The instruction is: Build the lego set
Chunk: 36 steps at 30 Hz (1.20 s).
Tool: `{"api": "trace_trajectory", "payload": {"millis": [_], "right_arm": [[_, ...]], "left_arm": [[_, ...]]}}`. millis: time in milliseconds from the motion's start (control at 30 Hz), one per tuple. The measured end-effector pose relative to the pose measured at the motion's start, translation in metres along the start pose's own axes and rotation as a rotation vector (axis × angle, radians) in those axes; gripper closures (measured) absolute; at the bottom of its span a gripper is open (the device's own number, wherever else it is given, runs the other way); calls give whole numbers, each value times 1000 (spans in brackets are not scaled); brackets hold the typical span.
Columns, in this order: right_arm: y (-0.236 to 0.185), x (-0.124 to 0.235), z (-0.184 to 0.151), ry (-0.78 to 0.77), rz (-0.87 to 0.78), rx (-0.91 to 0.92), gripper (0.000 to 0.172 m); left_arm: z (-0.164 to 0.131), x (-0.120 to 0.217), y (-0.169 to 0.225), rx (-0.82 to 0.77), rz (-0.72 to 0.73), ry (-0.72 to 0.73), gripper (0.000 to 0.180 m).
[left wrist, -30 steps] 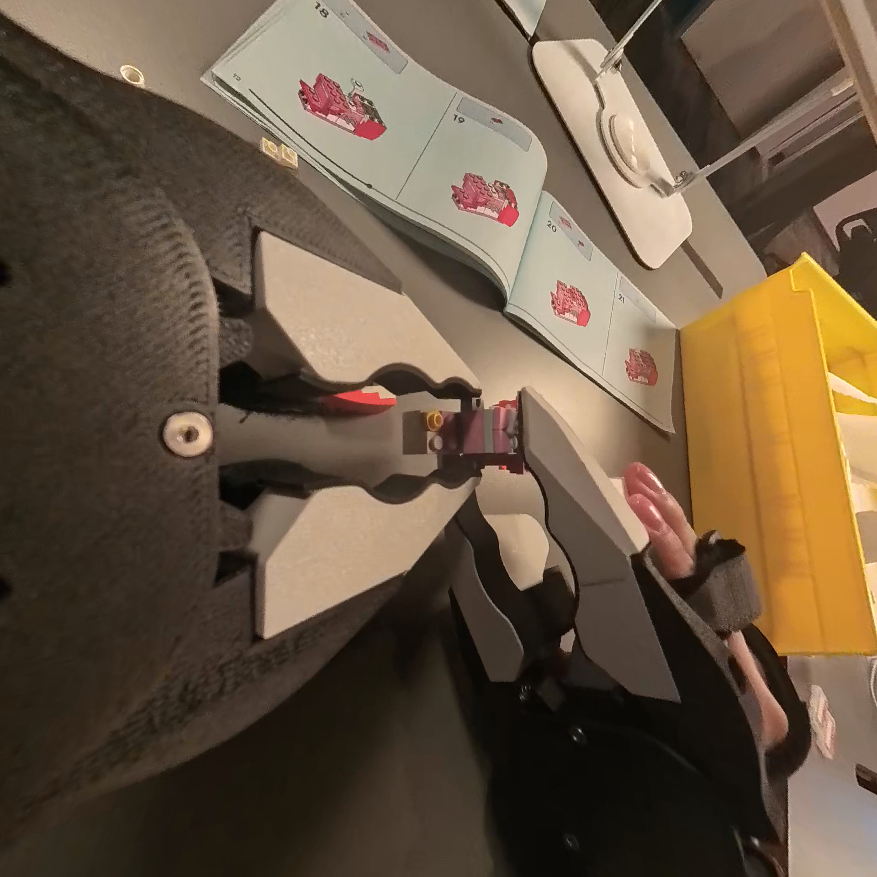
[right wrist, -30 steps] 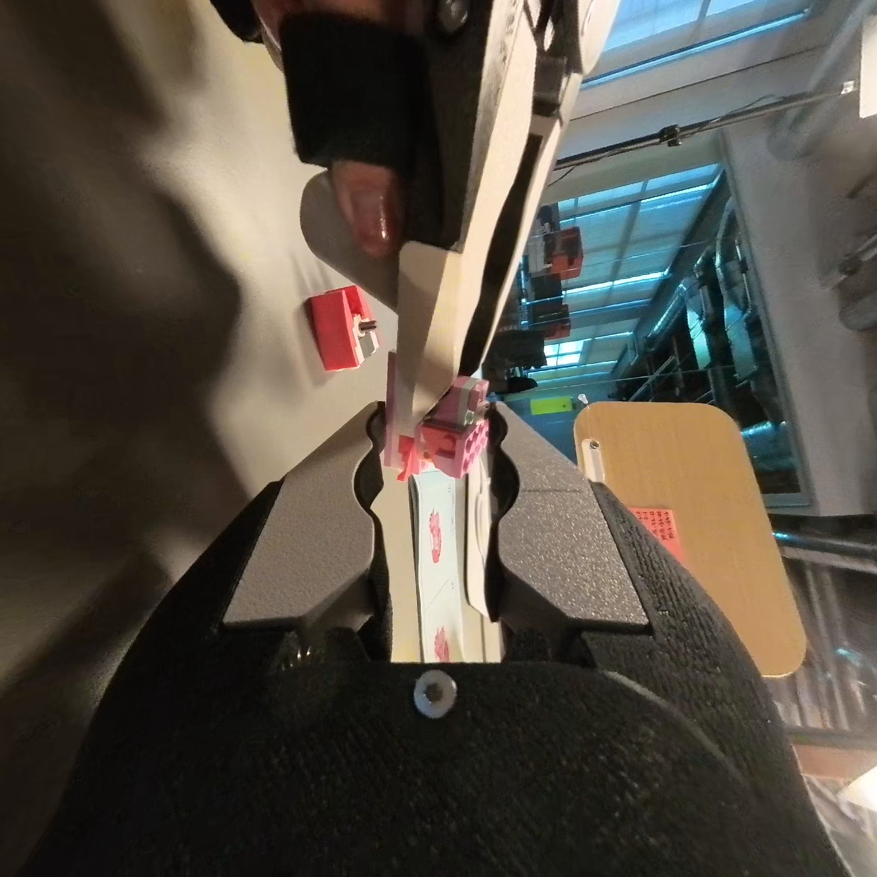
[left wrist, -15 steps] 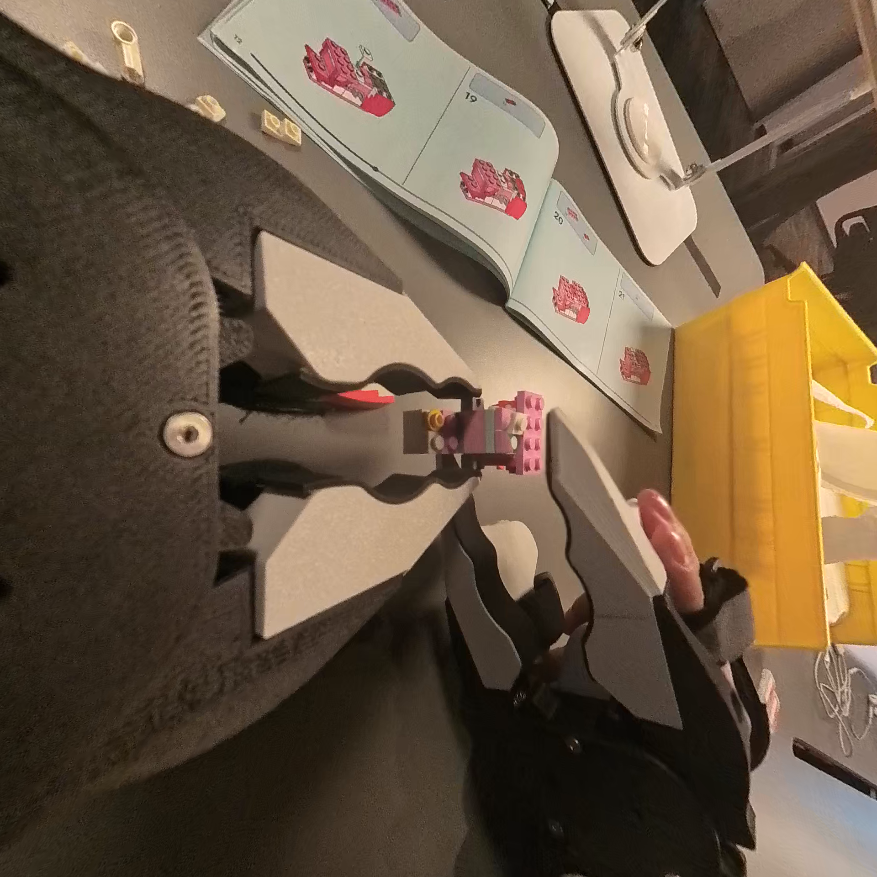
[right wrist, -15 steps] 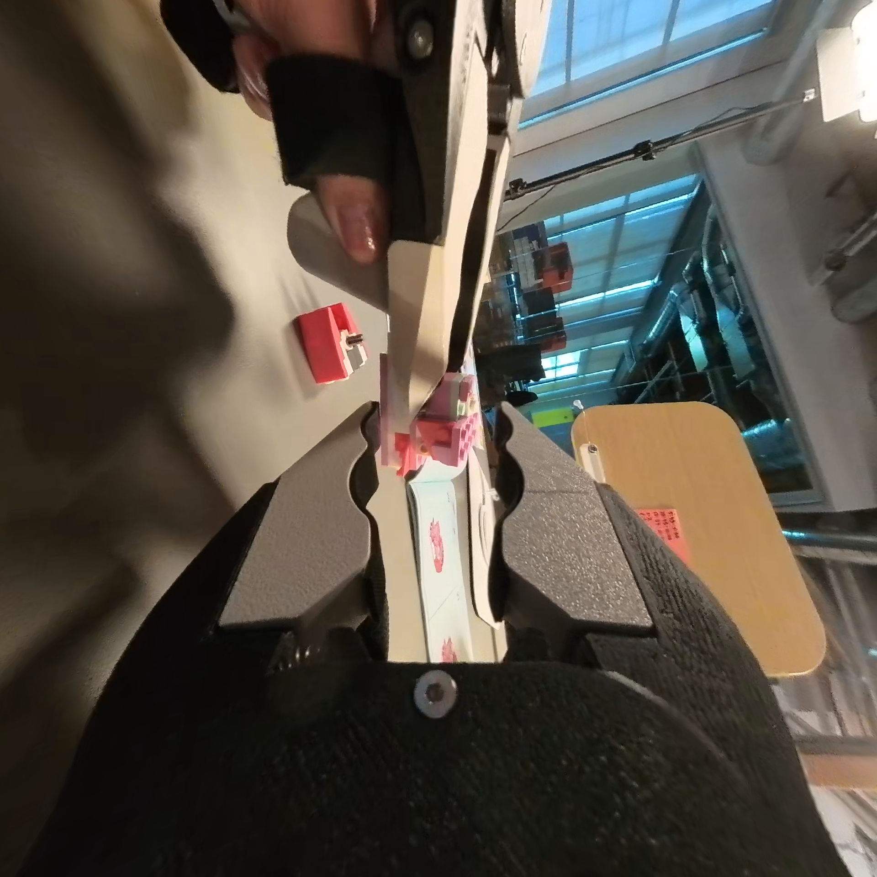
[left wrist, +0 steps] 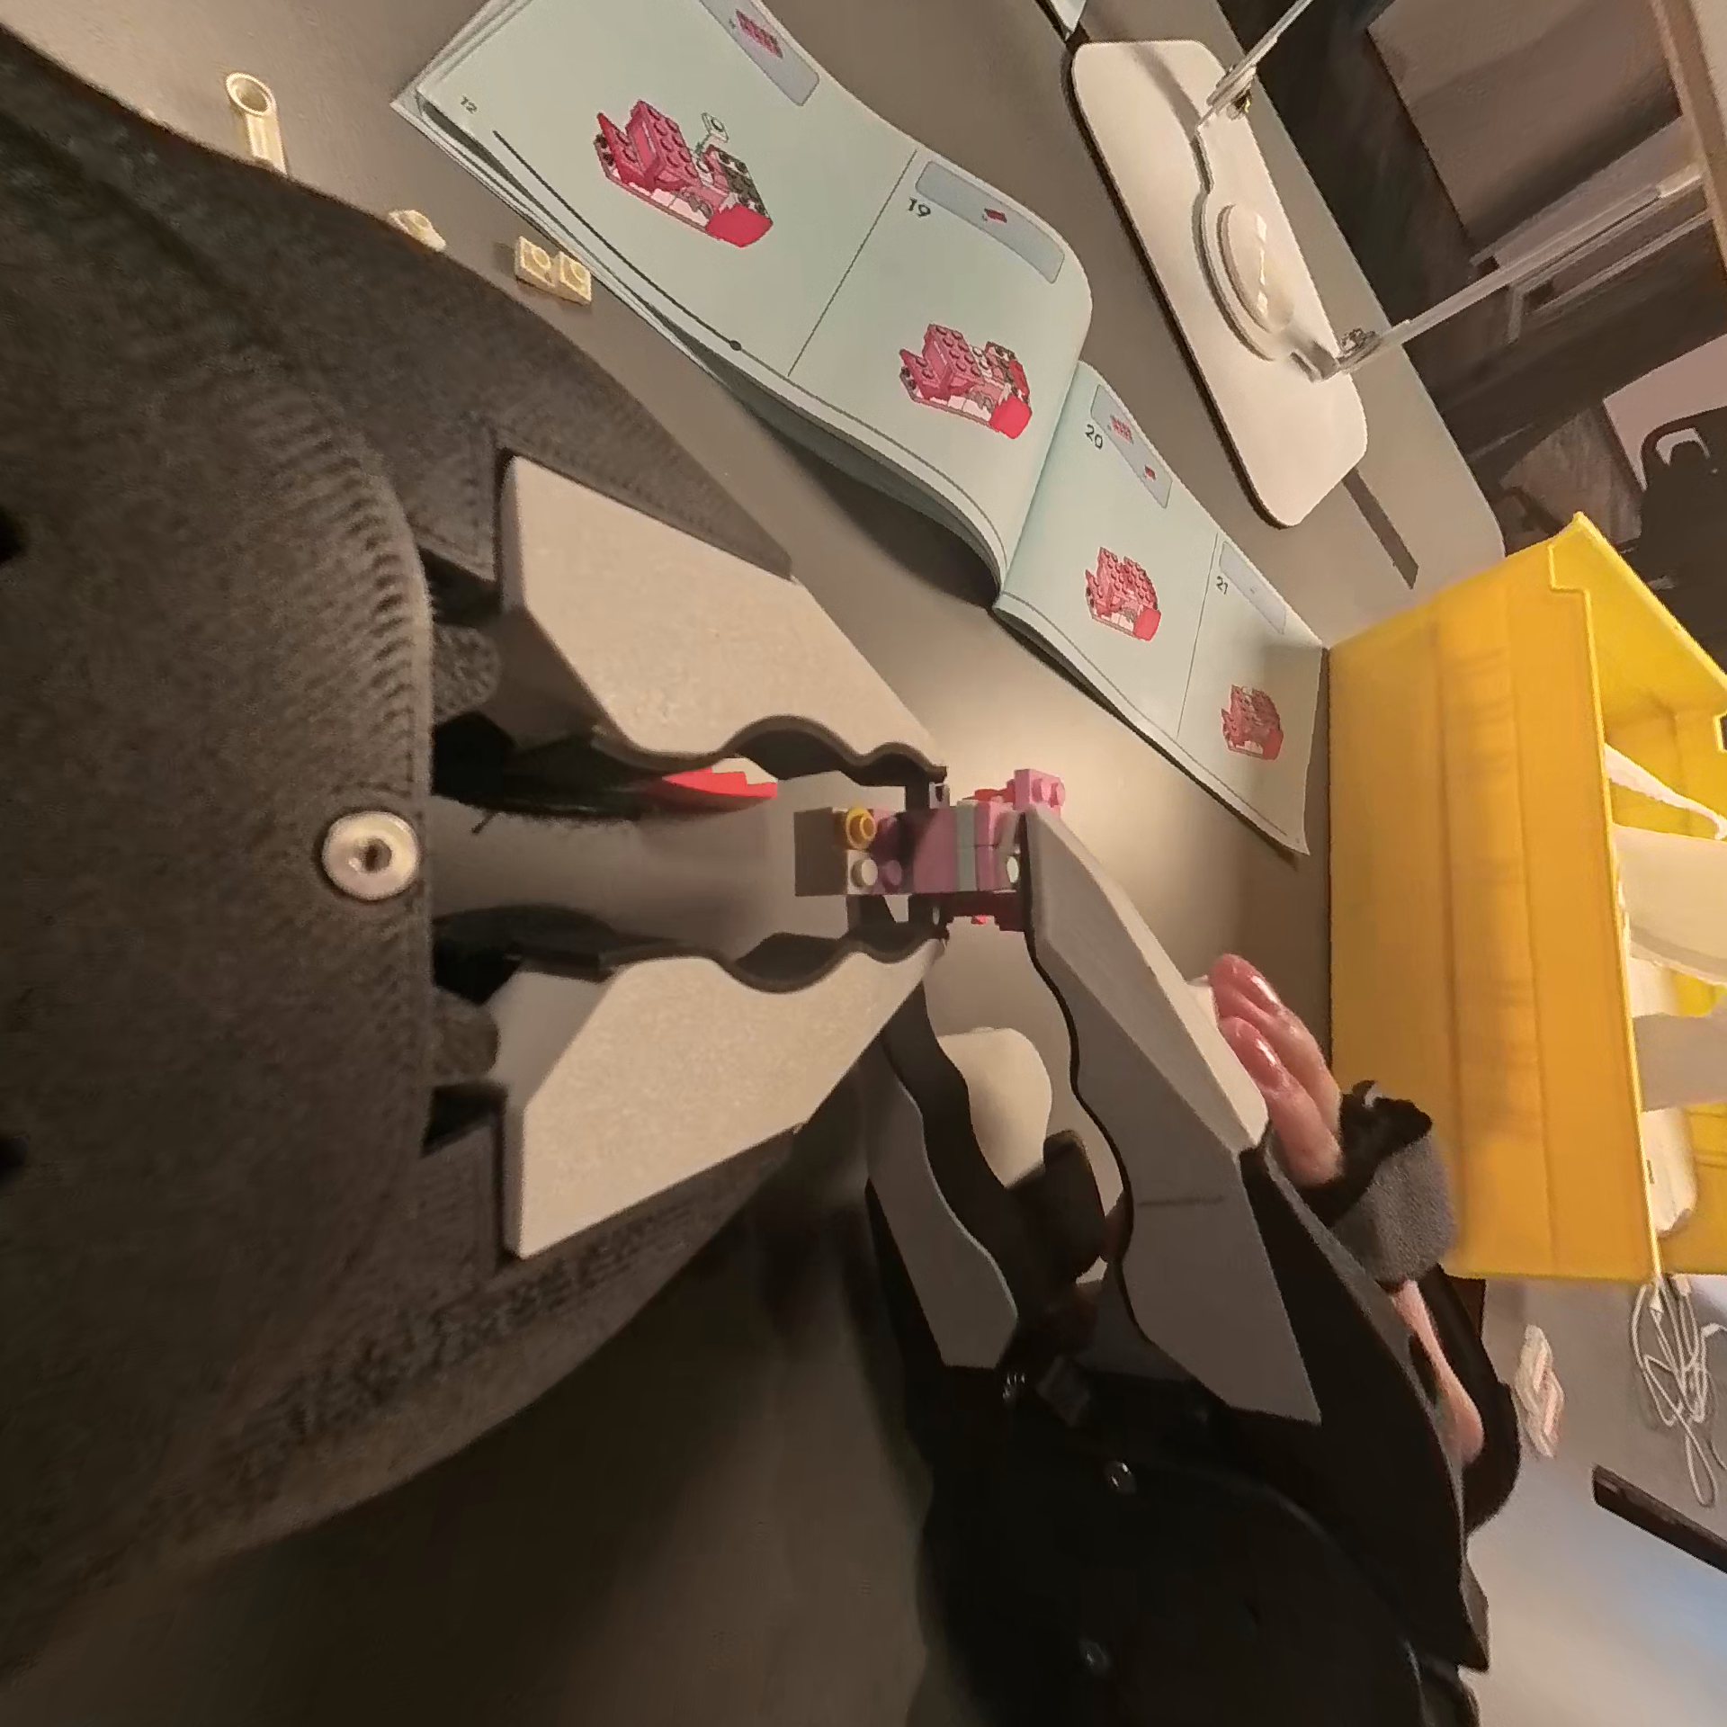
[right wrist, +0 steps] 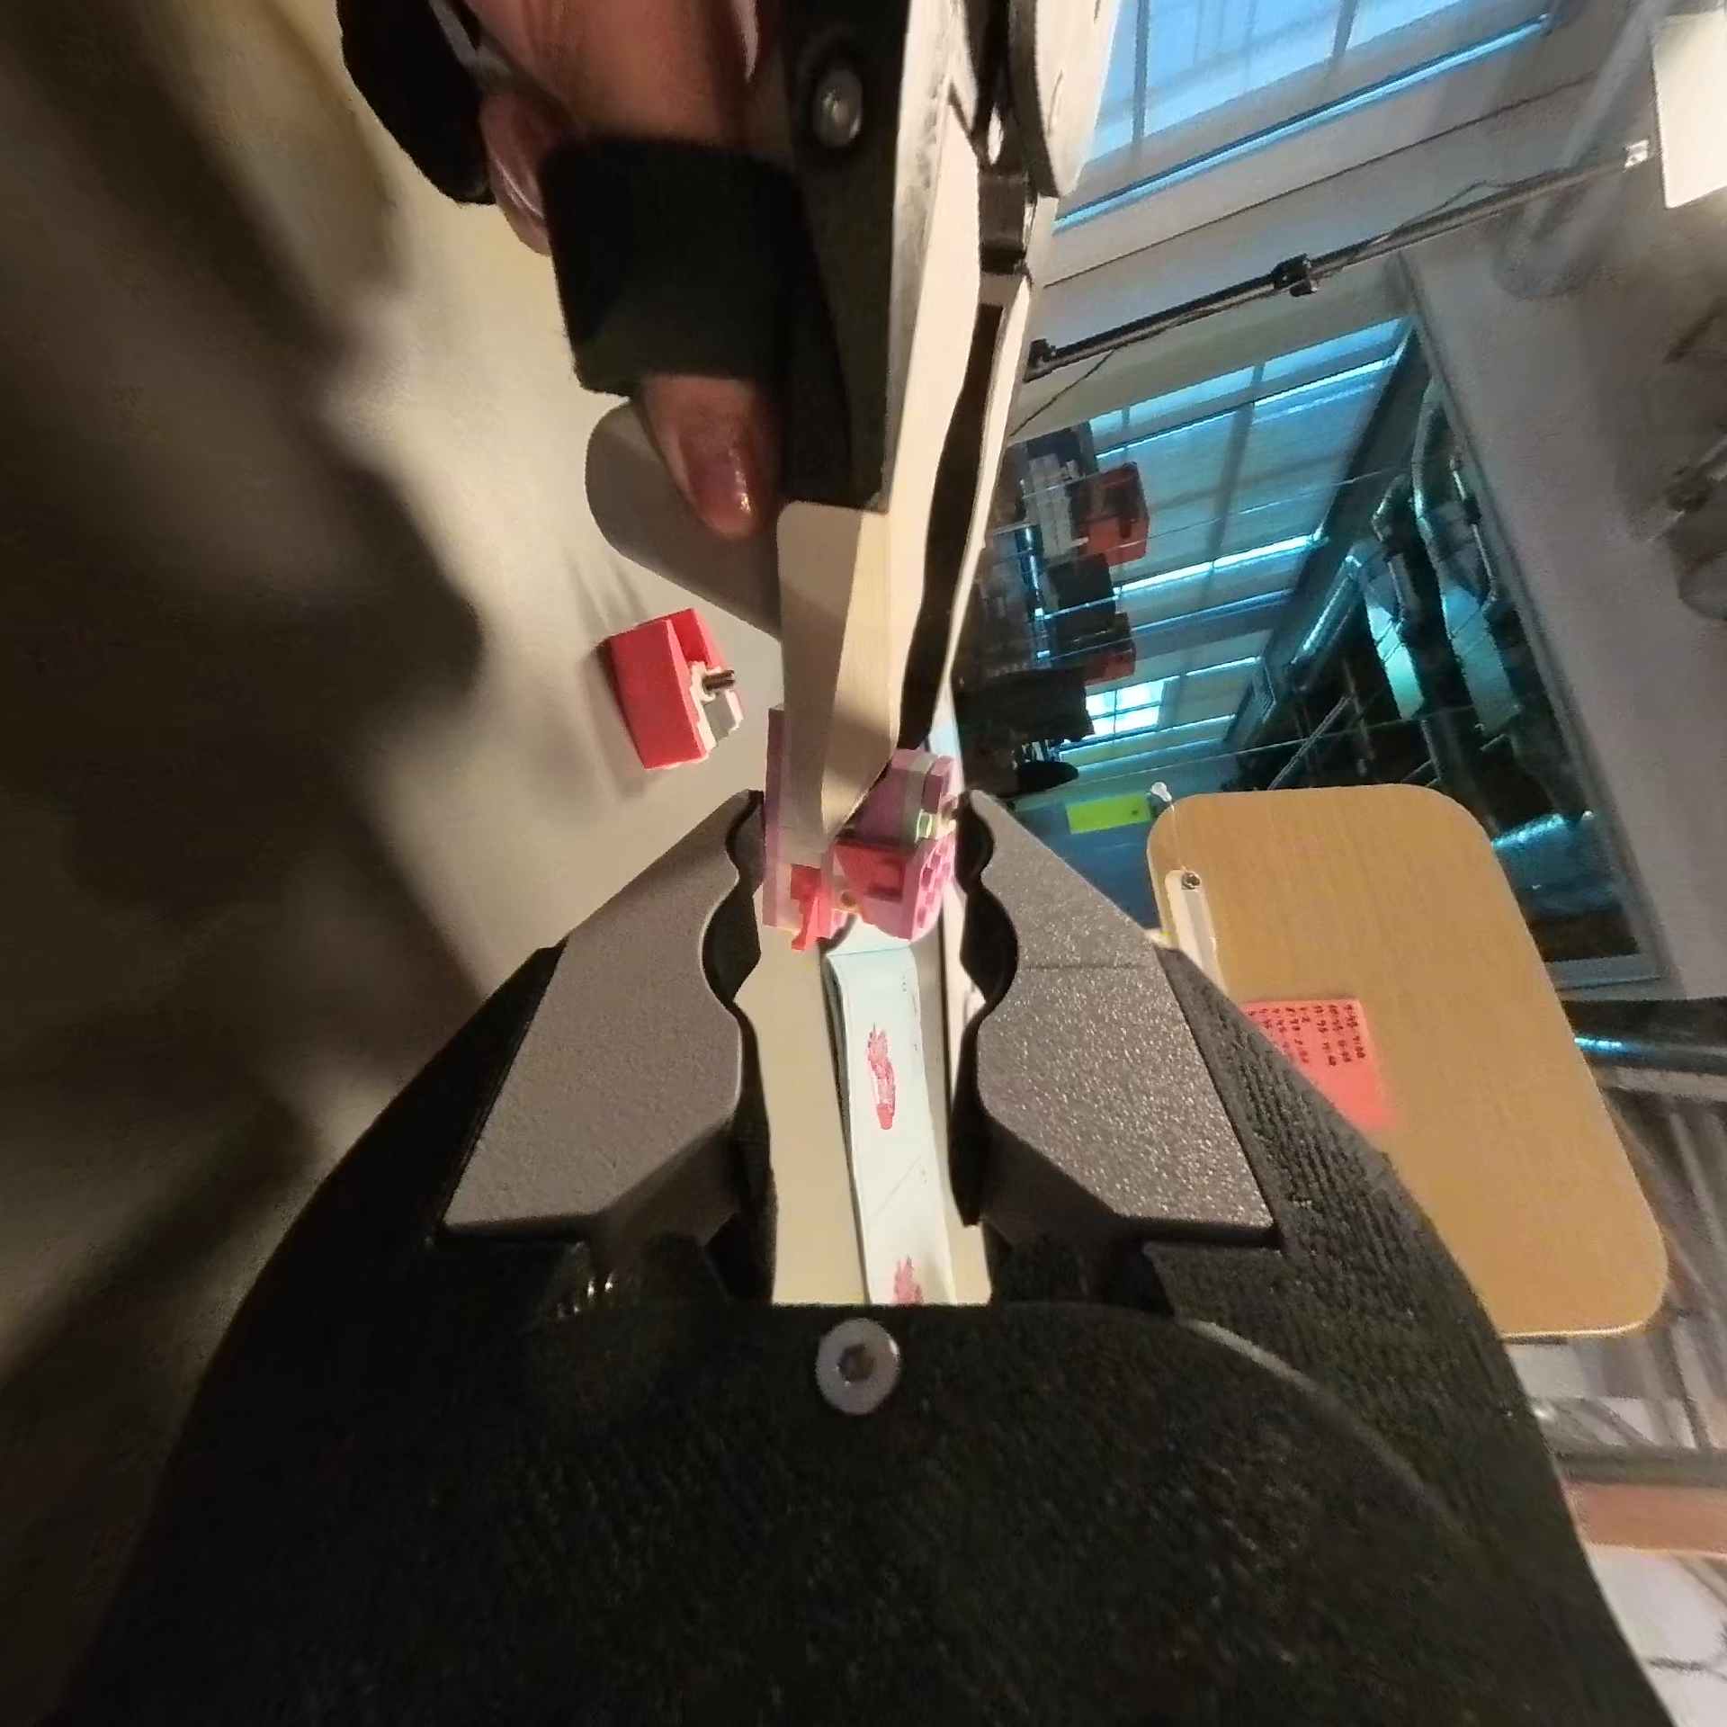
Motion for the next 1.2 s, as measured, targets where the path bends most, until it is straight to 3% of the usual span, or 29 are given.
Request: {"api": "trace_trajectory", "payload": {"millis": [533,733,1200], "right_arm": [[0,-3,-1,-52,139,-143,134],[-1,-3,-1,-40,90,-94,133],[1,0,0,-19,-13,5,133]], "left_arm": [[-8,-5,2,12,-9,-48,152],[-8,-4,-1,110,-30,-15,152],[0,4,3,1,25,62,153]]}}
Point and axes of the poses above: each gripper's, where its closed fingertips meet, x back along the fingers, z out of its top, y = z × x across the jaws, the point moved 10 cm from there along x, back along the fingers, and after that the axes turned 2 degrees about -x, right-handed, at the moved point
